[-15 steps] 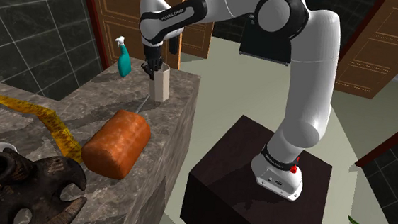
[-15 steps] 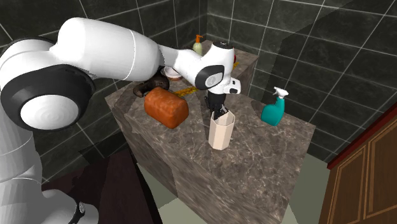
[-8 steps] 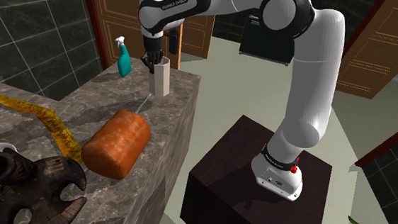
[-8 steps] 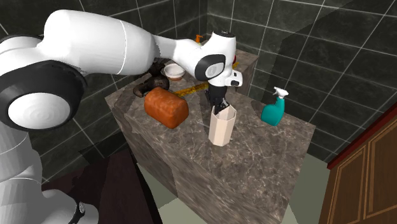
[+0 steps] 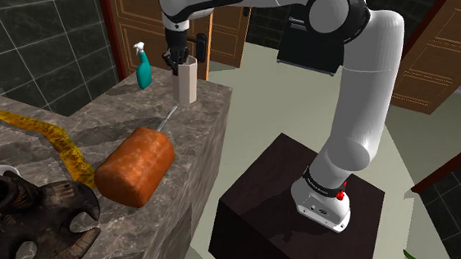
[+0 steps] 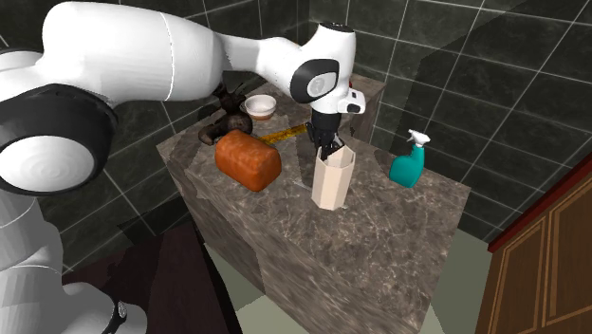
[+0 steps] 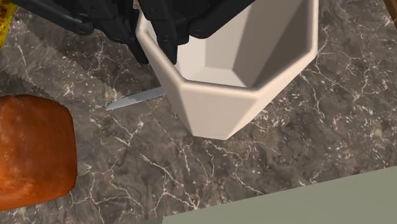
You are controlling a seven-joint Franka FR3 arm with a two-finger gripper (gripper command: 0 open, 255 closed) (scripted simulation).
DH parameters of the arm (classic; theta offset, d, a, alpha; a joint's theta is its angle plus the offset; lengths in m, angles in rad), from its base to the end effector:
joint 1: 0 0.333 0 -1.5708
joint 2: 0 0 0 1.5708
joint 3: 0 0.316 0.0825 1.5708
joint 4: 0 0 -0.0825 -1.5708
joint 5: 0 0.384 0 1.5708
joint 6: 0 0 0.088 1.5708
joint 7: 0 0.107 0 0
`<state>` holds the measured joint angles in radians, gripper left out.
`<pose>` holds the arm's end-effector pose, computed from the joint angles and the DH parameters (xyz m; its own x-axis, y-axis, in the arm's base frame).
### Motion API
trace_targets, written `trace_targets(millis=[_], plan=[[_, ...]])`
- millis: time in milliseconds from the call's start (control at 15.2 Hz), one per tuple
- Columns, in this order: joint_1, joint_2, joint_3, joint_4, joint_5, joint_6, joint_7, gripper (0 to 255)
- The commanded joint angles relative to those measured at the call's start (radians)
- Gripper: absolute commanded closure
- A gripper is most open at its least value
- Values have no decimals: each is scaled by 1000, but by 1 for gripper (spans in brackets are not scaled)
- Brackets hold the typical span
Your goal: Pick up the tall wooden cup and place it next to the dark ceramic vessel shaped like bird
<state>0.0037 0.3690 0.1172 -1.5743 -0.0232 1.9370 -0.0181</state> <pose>0.6621 0.0695 0.4289 0.9903 0.1392 -0.0034 0.1391 -0.9901 -0.0206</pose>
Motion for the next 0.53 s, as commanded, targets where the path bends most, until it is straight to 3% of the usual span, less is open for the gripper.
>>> trace_targets(millis=[0, 462], plan=[[1, -5, 1, 20, 0, -24, 2, 255], [2, -17, 2, 97, 2, -113, 2, 255]])
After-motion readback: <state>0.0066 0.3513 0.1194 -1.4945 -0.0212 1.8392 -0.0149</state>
